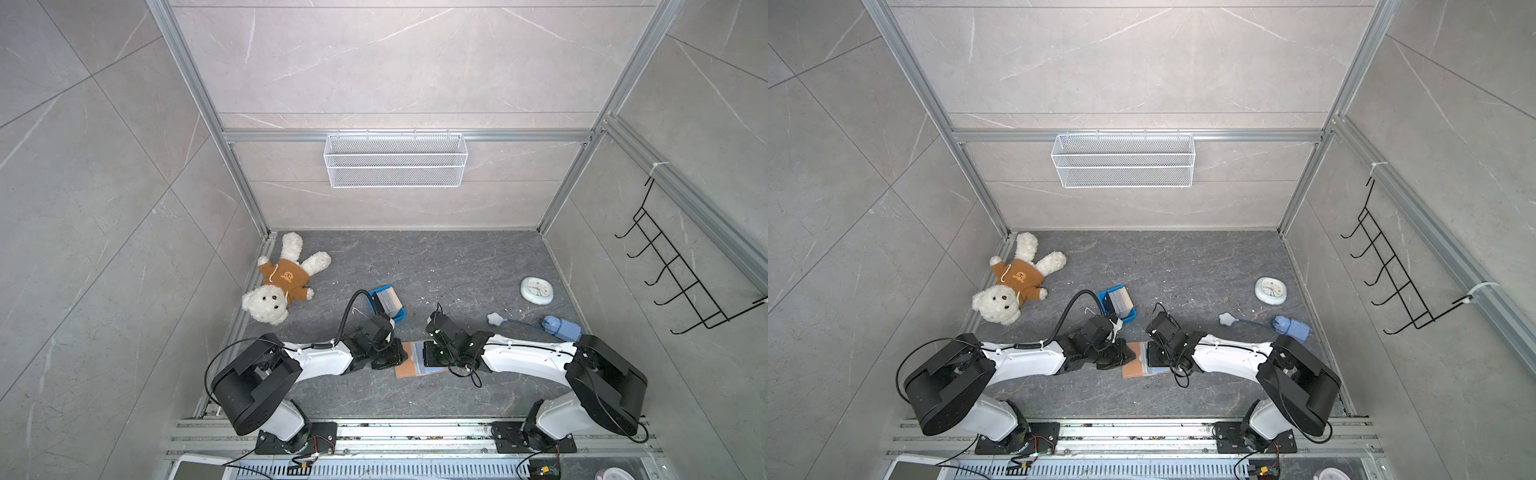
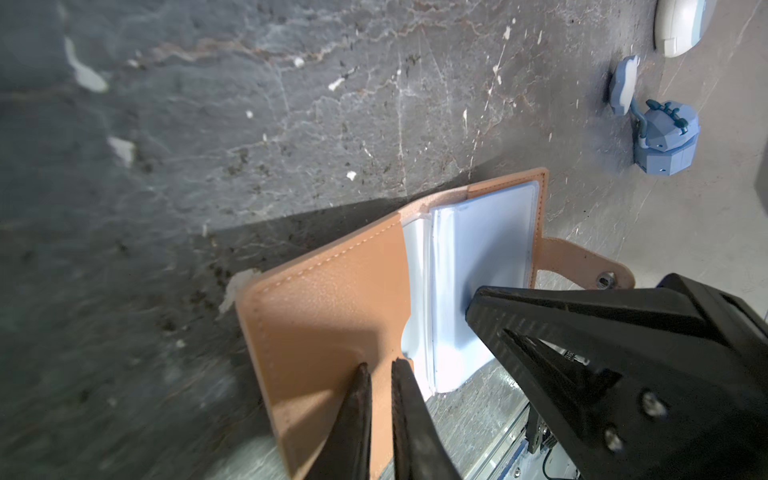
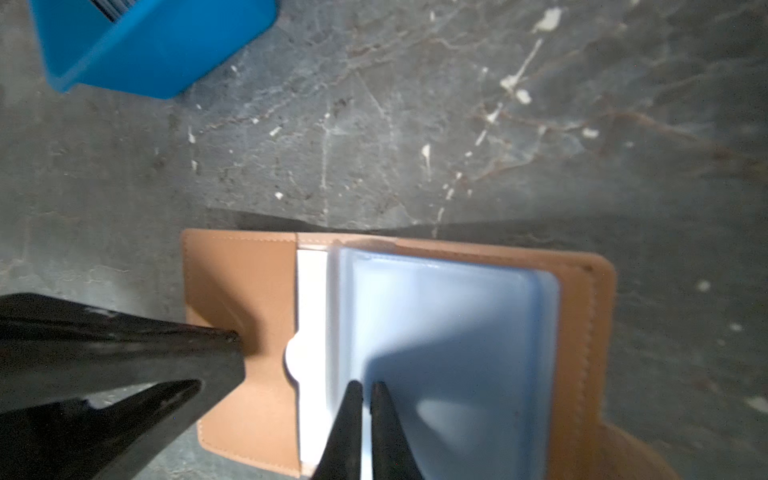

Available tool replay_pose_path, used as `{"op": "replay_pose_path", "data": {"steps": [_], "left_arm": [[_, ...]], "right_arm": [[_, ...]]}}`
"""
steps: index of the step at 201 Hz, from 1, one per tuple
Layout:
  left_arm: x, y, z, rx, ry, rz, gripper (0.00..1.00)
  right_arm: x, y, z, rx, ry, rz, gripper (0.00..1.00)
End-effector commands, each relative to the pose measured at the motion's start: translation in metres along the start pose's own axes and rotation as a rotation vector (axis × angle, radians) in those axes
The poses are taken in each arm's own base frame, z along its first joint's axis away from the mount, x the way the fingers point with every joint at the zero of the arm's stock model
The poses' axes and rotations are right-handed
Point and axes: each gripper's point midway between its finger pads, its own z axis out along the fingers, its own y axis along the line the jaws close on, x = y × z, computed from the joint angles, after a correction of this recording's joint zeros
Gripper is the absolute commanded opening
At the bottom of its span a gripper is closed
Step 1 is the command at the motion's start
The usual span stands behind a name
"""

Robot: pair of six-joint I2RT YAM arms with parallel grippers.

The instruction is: Put the credit cards into the card holder

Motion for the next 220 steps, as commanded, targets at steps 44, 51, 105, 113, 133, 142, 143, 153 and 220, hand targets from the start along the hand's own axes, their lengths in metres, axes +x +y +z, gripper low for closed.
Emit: {"op": "replay_pose_path", "data": {"steps": [44, 51, 105, 113, 133, 142, 143, 153, 220], "left_arm": [[-0.004, 0.001, 0.006, -0.01, -0.045, 0.048, 0.14], [-0.005, 0.002, 0.005, -0.01, -0.053, 0.051, 0.14], [-0.007, -0.009, -0.006, 0.02, -0.111, 0.082, 0.14], [-0.007, -0.009, -0.006, 0.017, -0.113, 0.087, 0.14], [-0.008, -0.007, -0.007, 0.011, -0.123, 0.085, 0.14], [-0.008, -0.007, -0.008, 0.011, -0.13, 0.093, 0.14], [-0.007, -0.006, -0.007, 0.009, -0.128, 0.094, 0.14], [-0.008, -0.005, -0.007, 0.009, -0.133, 0.099, 0.14], [-0.004, -0.013, -0.008, 0.047, -0.115, 0.149, 0.15]], "right_arm": [[0.0, -0.007, -0.013, 0.001, -0.033, -0.005, 0.11], [-0.002, -0.005, -0.018, -0.011, -0.046, -0.012, 0.12], [-0.006, -0.008, -0.03, -0.019, -0.087, -0.031, 0.12], [-0.005, -0.009, -0.026, -0.021, -0.084, -0.025, 0.12], [-0.003, -0.011, -0.018, -0.02, -0.072, -0.009, 0.12], [-0.001, -0.014, -0.015, -0.007, -0.065, -0.002, 0.12], [0.0, -0.015, -0.014, -0.004, -0.064, -0.001, 0.12], [0.003, -0.022, -0.011, 0.022, -0.059, 0.012, 0.12], [-0.007, -0.03, -0.019, 0.041, -0.147, 0.037, 0.13]]}}
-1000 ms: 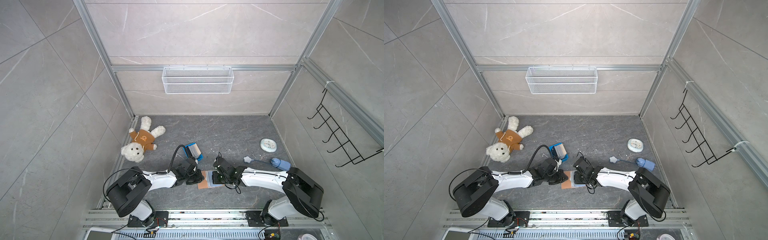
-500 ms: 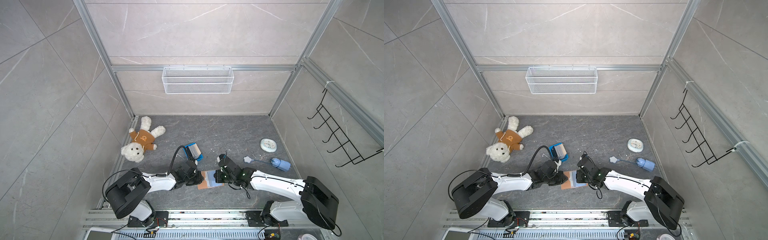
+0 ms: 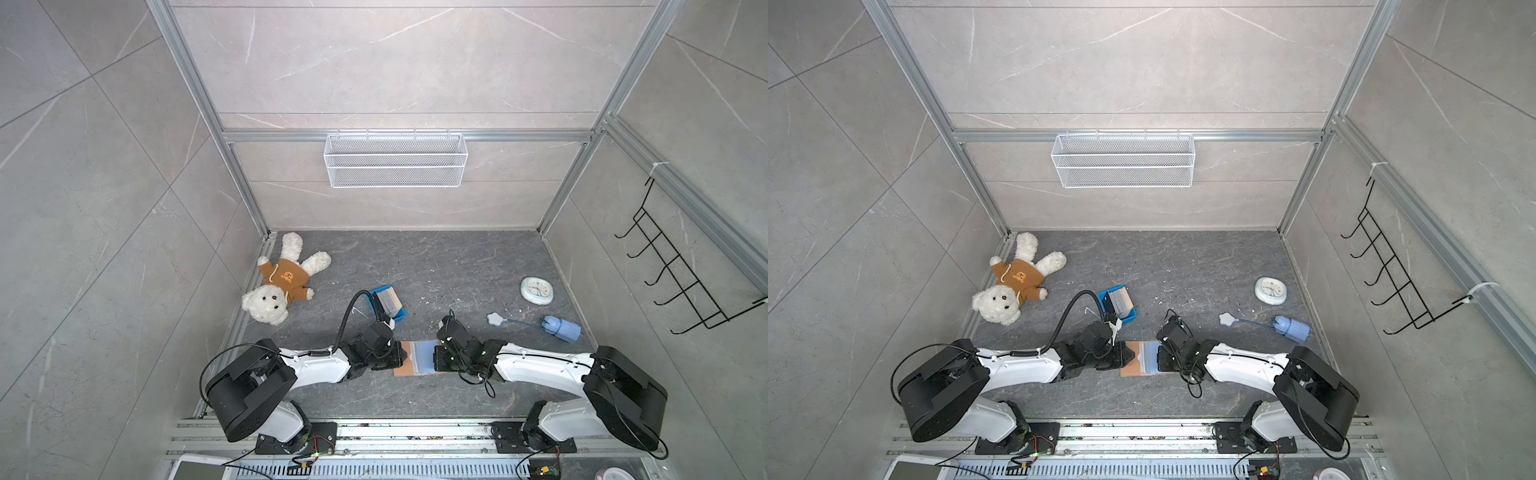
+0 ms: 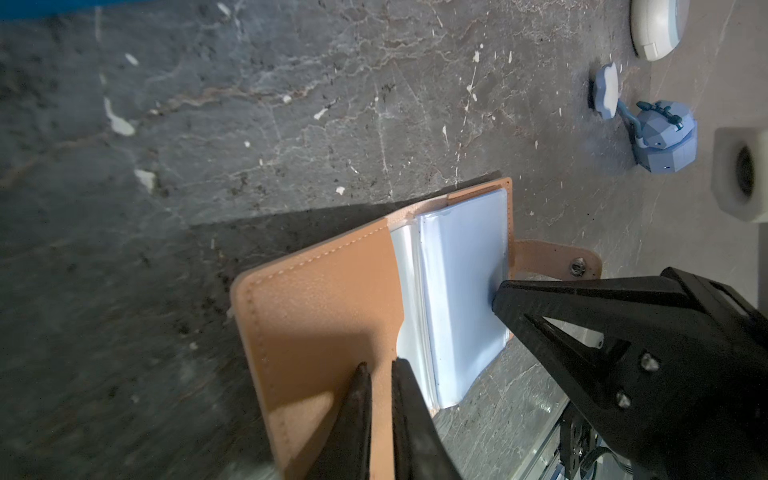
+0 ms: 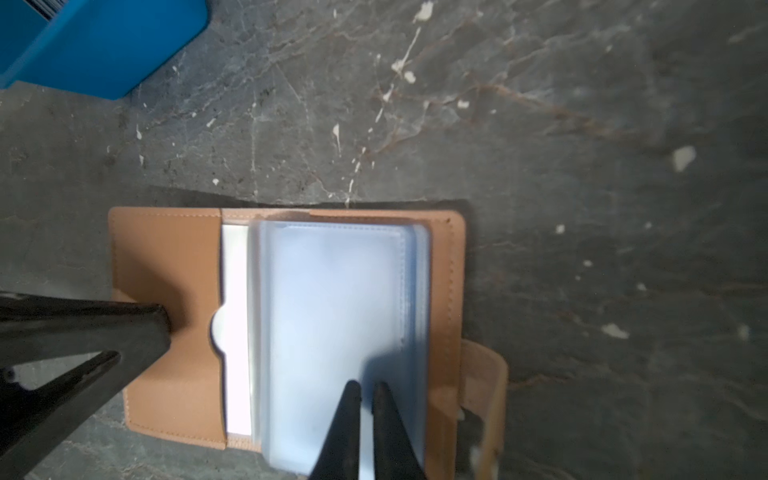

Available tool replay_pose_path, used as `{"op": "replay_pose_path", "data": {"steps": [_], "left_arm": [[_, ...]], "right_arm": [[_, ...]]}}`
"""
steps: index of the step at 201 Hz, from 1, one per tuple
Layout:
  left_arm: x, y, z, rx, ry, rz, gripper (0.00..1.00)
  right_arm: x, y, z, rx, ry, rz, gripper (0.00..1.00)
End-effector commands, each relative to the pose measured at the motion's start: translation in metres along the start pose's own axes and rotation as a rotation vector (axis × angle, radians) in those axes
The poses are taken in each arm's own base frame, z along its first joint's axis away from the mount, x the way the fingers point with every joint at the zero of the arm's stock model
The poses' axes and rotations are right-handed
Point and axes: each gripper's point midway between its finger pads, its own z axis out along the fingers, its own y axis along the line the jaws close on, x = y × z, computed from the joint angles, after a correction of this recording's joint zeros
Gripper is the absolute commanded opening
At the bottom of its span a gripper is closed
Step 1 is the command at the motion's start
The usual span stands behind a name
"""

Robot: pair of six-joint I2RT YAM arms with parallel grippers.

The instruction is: Put the credit cards into the card holder

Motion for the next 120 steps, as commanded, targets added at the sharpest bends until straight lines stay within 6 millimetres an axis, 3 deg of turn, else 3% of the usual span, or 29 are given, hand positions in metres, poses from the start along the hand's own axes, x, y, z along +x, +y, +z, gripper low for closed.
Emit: {"op": "replay_pose_path", "data": {"steps": [1, 56, 120], "left_arm": [[-0.003, -0.012, -0.004, 0.052, -0.016, 0.049, 0.15], [-0.006, -0.015, -0.008, 0.043, -0.016, 0.052, 0.15], [0.006, 0.008, 0.006, -0.02, 0.014, 0.029, 0.15]], "right_arm": [[-0.012, -0.005, -0.006, 0.014, -0.078, 0.015, 0.13], [-0.02, 0.007, -0.009, -0.029, -0.095, -0.033, 0.13], [0.005, -0.019, 0.012, 0.024, -0.054, 0.031, 0.12]]}}
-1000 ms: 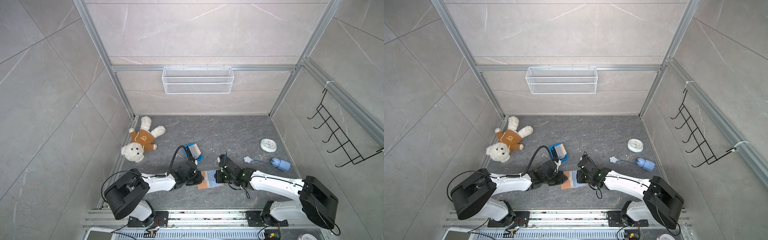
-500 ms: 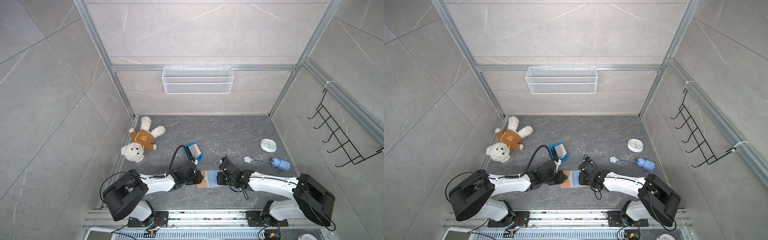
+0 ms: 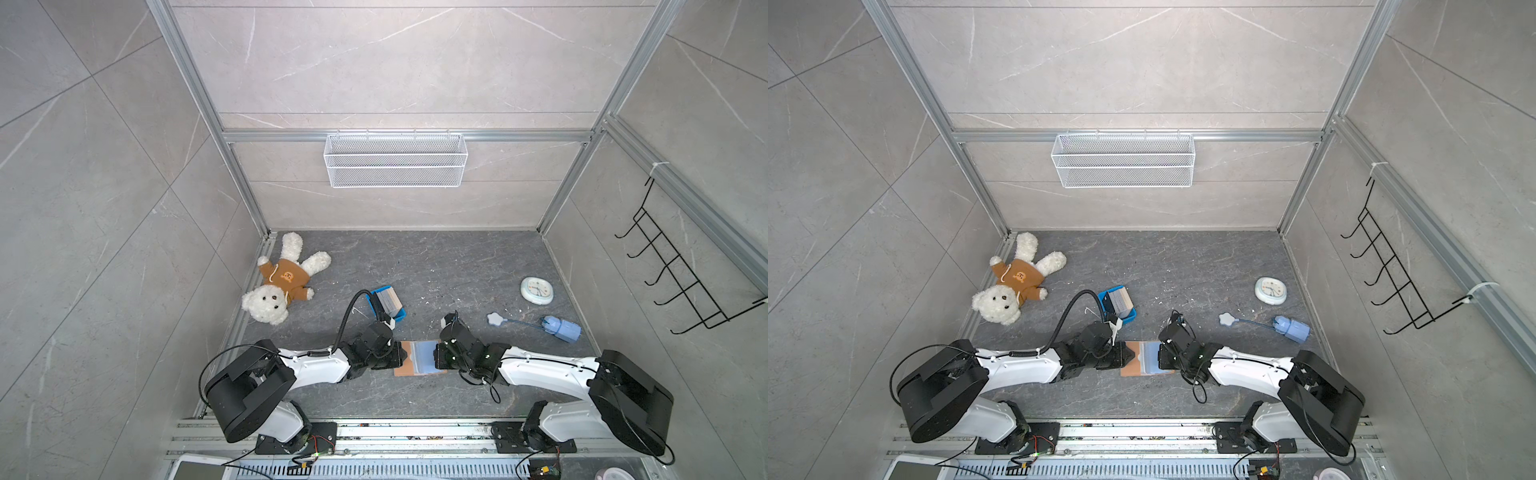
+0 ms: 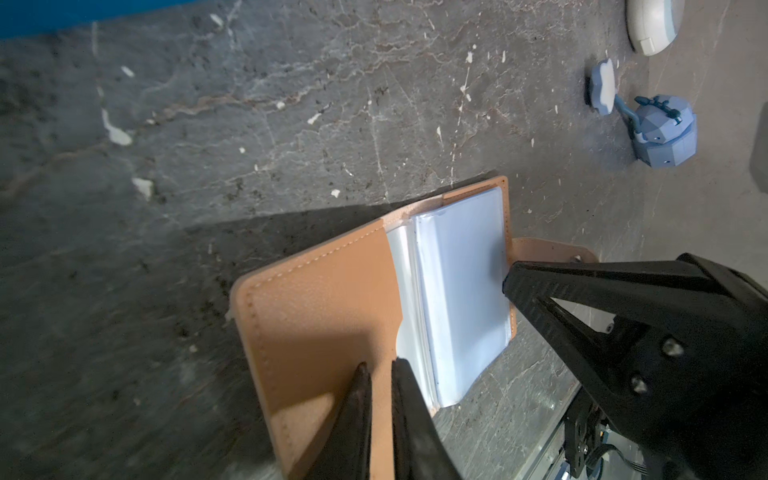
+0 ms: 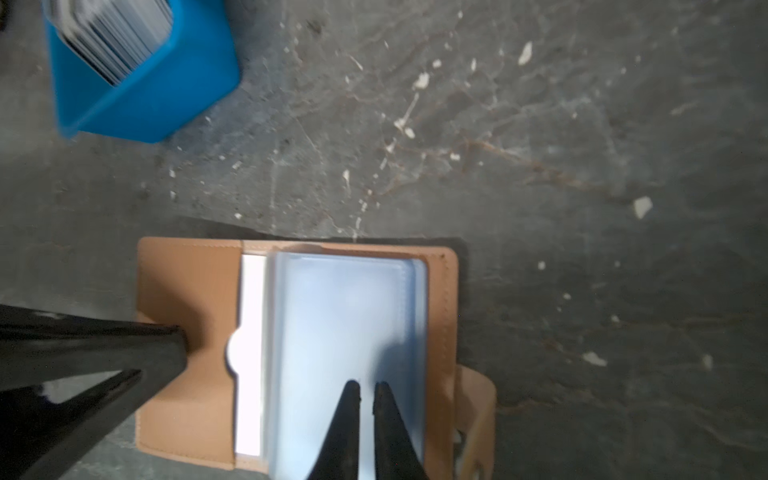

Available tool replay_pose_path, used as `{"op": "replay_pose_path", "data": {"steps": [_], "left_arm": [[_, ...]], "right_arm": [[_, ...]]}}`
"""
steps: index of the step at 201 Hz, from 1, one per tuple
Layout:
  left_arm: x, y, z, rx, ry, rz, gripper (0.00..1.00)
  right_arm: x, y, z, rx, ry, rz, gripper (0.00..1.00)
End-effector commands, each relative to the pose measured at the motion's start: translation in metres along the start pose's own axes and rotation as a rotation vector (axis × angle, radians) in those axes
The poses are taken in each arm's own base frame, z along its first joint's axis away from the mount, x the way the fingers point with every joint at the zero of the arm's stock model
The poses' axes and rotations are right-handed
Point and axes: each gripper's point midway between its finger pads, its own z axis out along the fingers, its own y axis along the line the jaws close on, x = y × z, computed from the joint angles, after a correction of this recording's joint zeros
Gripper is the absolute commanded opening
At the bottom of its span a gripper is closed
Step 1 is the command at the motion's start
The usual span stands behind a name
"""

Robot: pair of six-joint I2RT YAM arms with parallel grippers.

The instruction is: Put the credit cards into the card holder

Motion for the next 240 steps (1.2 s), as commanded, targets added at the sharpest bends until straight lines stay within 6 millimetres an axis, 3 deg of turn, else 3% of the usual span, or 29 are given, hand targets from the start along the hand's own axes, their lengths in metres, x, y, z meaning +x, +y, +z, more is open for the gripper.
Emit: {"op": "replay_pose_path", "data": {"steps": [1, 87, 111, 172, 240], "left_arm": [[0.006, 0.007, 0.006, -0.013, 0.015, 0.013, 0.15], [0.006, 0.003, 0.007, -0.008, 0.028, 0.018, 0.15], [0.008, 0.004, 0.009, -0.007, 0.038, 0.014, 0.15], [0.009, 0.003, 0.01, 0.0, 0.047, 0.015, 0.15], [0.012, 0.007, 0.013, -0.015, 0.061, 0.008, 0.15]], "right_arm": [[0.009, -0.013, 0.009, 0.034, 0.01, 0.031, 0.12], [-0.011, 0.005, -0.009, -0.045, -0.066, -0.005, 0.12], [-0.008, 0.007, -0.007, -0.058, -0.056, -0.007, 0.12], [0.005, -0.011, 0.004, 0.014, -0.017, 0.03, 0.12], [-0.005, 0.003, -0.003, -0.042, -0.049, -0.01, 0.12]]}}
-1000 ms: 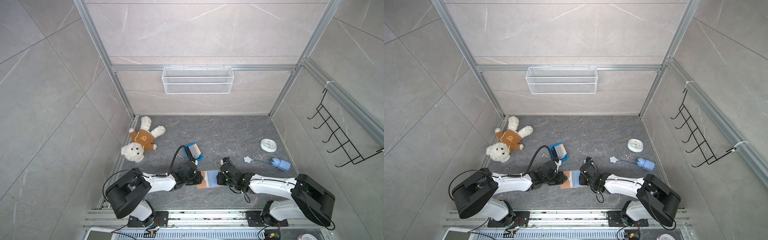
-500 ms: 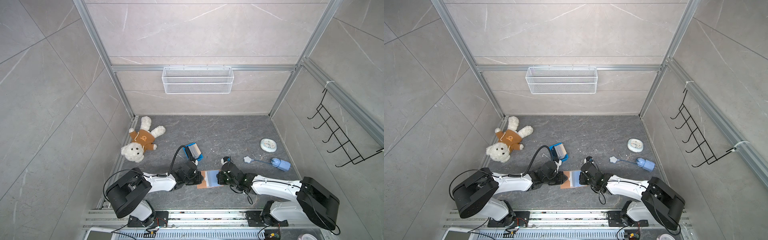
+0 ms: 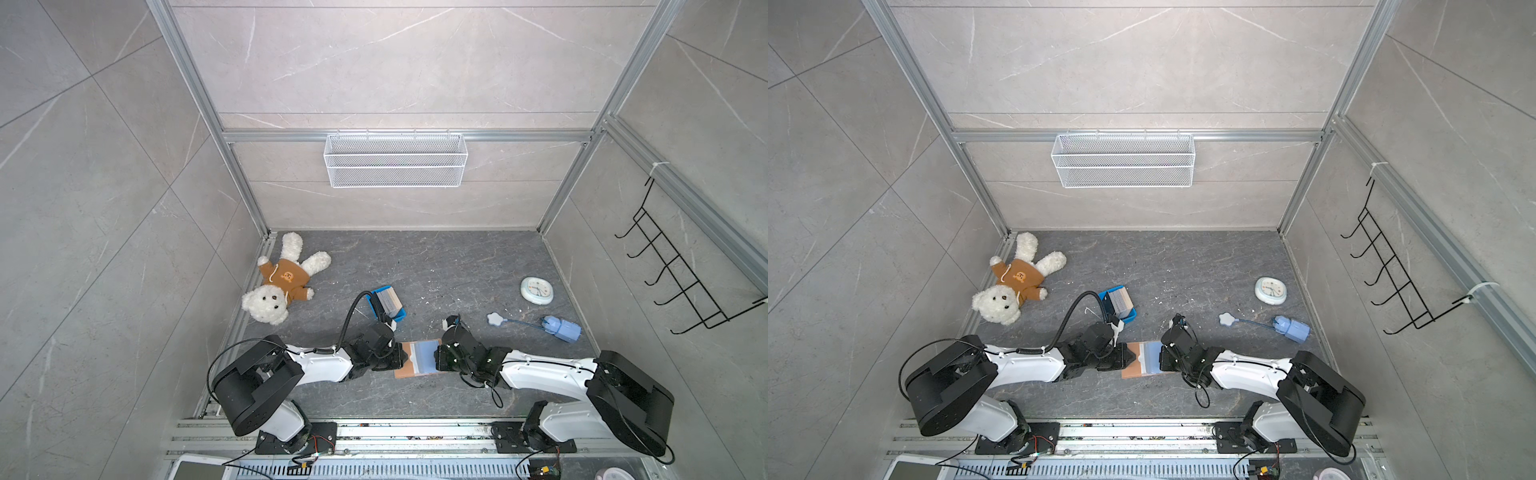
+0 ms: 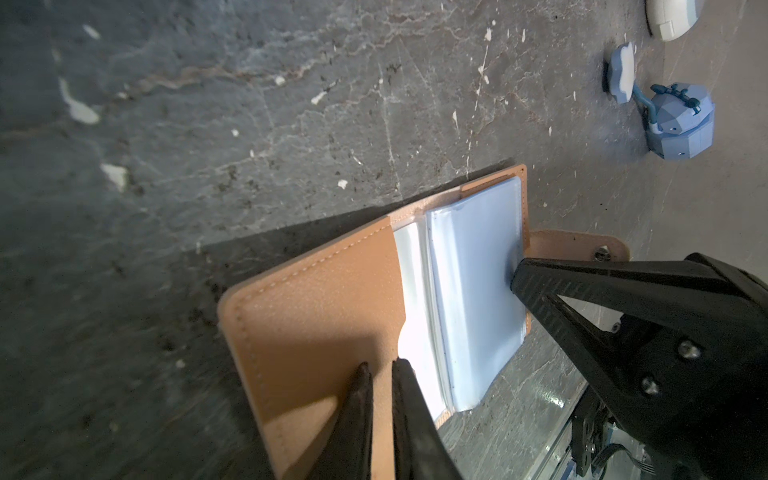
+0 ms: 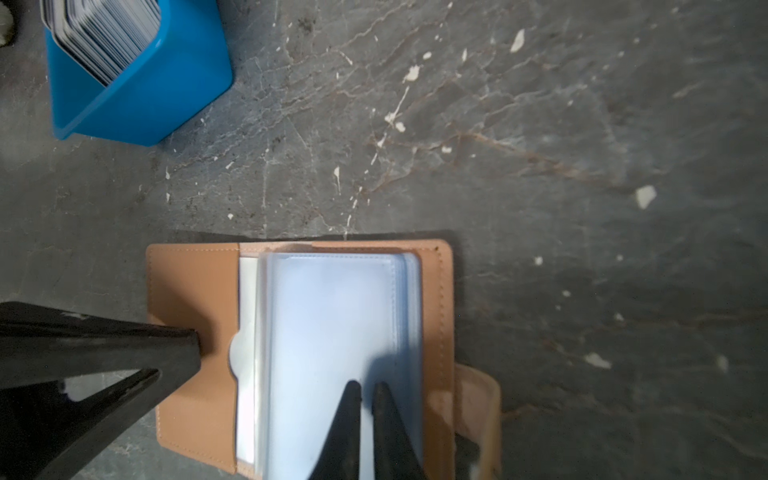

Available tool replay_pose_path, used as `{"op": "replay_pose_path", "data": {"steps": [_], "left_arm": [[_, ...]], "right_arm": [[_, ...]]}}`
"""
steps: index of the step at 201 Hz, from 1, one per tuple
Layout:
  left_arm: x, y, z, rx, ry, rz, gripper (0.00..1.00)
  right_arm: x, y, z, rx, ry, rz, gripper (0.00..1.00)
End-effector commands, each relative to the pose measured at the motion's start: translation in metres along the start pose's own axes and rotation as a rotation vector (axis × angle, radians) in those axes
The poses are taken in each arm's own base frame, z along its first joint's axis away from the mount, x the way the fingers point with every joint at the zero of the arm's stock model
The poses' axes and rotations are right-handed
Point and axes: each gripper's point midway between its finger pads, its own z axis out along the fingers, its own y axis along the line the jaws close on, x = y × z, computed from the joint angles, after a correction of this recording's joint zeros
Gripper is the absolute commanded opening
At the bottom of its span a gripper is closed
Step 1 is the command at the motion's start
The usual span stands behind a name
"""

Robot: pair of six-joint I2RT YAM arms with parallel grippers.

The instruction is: Put the credit cards into the card holder

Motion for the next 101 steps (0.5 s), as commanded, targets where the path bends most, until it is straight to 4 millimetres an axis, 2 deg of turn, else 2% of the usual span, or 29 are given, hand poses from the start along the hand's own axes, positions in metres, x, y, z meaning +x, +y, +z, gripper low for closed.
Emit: {"op": "replay_pose_path", "data": {"steps": [1, 60, 101], "left_arm": [[0.007, 0.005, 0.006, -0.02, 0.033, 0.011, 0.15], [0.007, 0.008, 0.008, -0.033, 0.04, 0.016, 0.15], [0.005, 0.008, 0.009, -0.039, 0.035, 0.017, 0.15]], "right_arm": [[-0.003, 0.001, -0.002, -0.008, -0.011, -0.024, 0.12], [0.01, -0.014, 0.009, 0.051, 0.026, 0.005, 0.12], [0.001, -0.002, 0.002, 0.004, 0.003, -0.014, 0.12]]}}
